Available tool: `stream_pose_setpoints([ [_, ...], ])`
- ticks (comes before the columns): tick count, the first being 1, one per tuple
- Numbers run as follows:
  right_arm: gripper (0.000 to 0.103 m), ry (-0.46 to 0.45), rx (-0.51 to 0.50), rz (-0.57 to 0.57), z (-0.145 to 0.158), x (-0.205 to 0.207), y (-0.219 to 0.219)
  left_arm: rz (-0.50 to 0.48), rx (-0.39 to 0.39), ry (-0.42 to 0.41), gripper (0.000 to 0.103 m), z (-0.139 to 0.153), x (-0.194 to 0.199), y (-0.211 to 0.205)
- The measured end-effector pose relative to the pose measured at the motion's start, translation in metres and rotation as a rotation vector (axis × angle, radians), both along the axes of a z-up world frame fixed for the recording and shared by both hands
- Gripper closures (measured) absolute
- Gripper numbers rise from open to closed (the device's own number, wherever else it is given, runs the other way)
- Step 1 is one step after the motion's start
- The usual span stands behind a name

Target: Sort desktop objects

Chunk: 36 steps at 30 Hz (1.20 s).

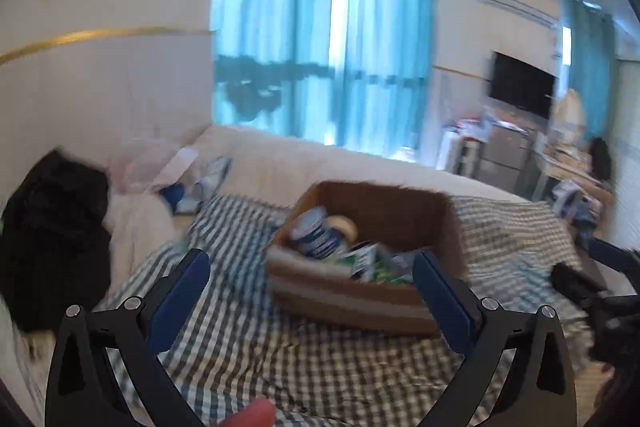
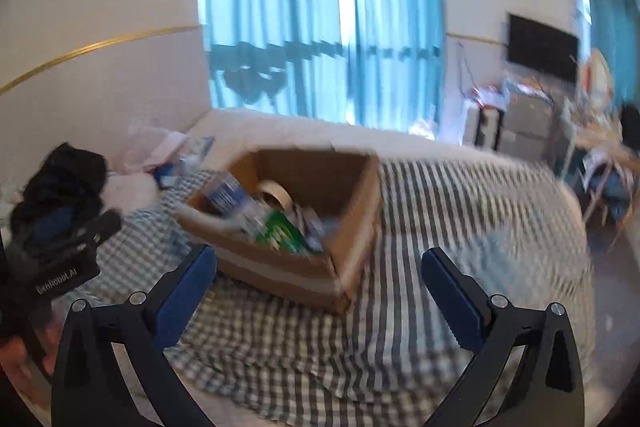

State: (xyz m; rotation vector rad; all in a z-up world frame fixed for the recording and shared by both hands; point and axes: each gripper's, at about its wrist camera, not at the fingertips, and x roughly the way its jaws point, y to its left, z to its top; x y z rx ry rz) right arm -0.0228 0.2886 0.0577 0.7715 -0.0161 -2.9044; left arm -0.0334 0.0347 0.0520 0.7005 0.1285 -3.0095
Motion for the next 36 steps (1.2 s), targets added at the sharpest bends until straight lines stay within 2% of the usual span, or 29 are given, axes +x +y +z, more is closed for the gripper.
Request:
stream_pose_setpoints([
  [1,0.001,-0.031,0.022,-0.022,-0.019,-0.003,0.002,0.033,0.012,-0.008,0.000,-0.018,0.000,-0.002],
  [2,0.001,-0.074,0.066,-0.038,-0.036,-0.007,0.003,0.085,0.030,-0.040,0.000,-0.053,-0.001,-0.005],
  [3,0.001,-0.087,0.098,-0.042,-0.048,-0.010,0.005,0.104,0.039,-0.099,0.000,-0.074,-0.005,-0.007],
  [5,0.001,-0.118,0.110,-0.063,-0.059,-0.019,0.008,0.077,0.079,-0.172,0.000,-0.096,-0.015,-0.009],
  [6,0.001,-0.148,0.075,-0.062,-0.060,-0.027,0.010,0.069,0.091,-0.180,0.000,-0.100,-0.018,-0.008],
  [8,0.001,-0.142,-0.002,-0.038,-0.058,-0.039,0.013,0.068,0.086,-0.191,0.000,-0.098,-0.031,-0.002],
  [10,0.001,-0.111,0.020,-0.046,-0.057,-0.044,0.010,0.023,0.079,-0.128,0.000,-0.091,-0.036,0.008],
  [13,0.001,-0.078,0.086,-0.047,-0.062,-0.047,0.003,0.043,0.004,-0.054,0.000,-0.089,-0.030,0.023],
  [16,0.001,-0.122,0.074,-0.032,-0.065,-0.053,-0.001,0.101,-0.060,-0.041,0.000,-0.086,-0.026,0.033],
  [20,0.001,-0.111,0.043,-0.042,-0.058,-0.048,0.004,0.074,-0.037,-0.050,0.000,-0.082,-0.025,0.031],
  [24,0.001,-0.109,0.060,-0.063,-0.056,-0.043,0.004,0.100,-0.050,-0.071,0.000,-0.089,-0.026,0.029],
  [27,0.001,-0.104,0.065,-0.074,-0.054,-0.040,0.003,0.105,-0.020,-0.093,0.000,-0.092,-0.026,0.024],
  [29,0.001,-0.097,0.073,-0.074,-0.053,-0.037,0.002,0.107,0.005,-0.079,0.000,-0.089,-0.023,0.021],
  [36,0.001,-0.110,0.072,-0.069,-0.054,-0.037,0.002,0.101,-0.008,-0.062,0.000,-0.087,-0.021,0.022],
])
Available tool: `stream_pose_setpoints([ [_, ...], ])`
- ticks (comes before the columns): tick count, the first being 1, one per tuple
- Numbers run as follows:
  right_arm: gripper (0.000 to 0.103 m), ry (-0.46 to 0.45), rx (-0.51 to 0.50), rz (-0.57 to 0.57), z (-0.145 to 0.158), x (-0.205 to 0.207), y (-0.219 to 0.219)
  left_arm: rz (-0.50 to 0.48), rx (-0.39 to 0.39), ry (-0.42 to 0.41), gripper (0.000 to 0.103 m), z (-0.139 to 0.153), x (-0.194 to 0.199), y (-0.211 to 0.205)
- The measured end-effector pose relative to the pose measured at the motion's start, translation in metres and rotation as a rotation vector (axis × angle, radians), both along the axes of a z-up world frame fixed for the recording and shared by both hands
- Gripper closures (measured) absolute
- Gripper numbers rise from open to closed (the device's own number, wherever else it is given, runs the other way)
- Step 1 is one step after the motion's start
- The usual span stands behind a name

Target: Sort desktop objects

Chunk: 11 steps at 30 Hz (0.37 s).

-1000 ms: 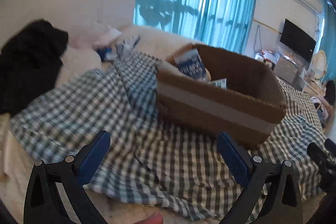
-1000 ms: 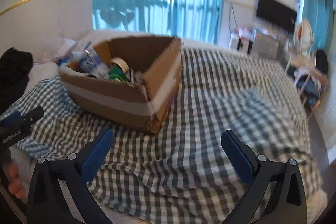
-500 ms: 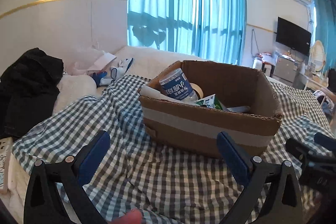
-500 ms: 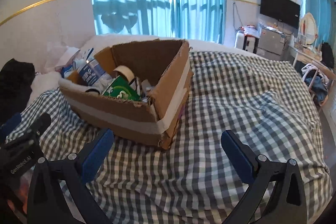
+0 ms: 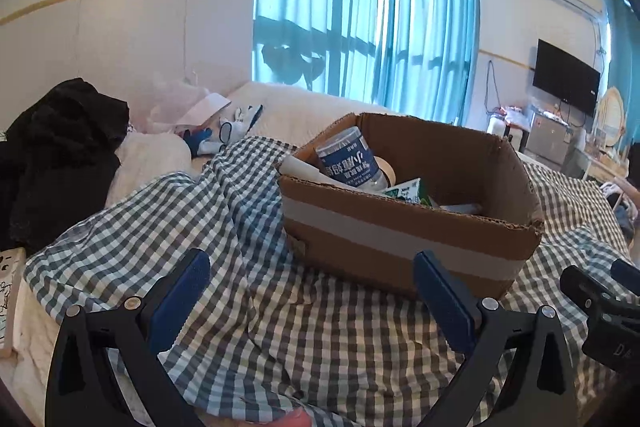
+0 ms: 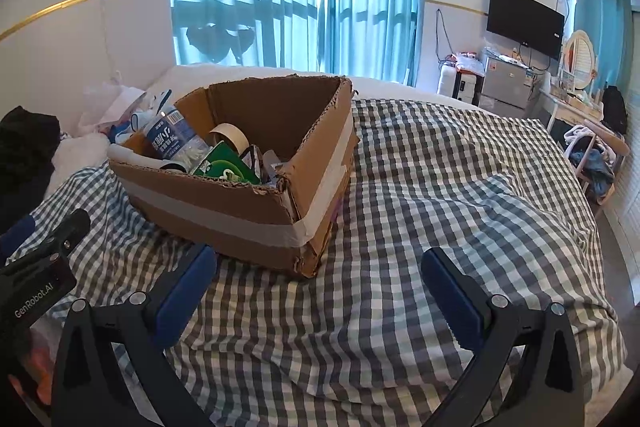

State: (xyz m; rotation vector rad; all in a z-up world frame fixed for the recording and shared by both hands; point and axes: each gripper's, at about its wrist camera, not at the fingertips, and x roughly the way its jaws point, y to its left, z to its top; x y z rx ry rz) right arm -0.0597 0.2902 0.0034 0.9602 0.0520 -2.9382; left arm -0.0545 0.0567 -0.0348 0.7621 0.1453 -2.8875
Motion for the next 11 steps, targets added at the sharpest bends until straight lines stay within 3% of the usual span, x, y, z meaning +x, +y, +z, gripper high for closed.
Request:
stream_pose_setpoints([
  [11,0.001,-0.027,-0.004,0.001,-0.0090,-0.0031,-0.0012,-0.013,-0.007,-0.011,0.000,-0.0059,-0.0056,0.0050],
])
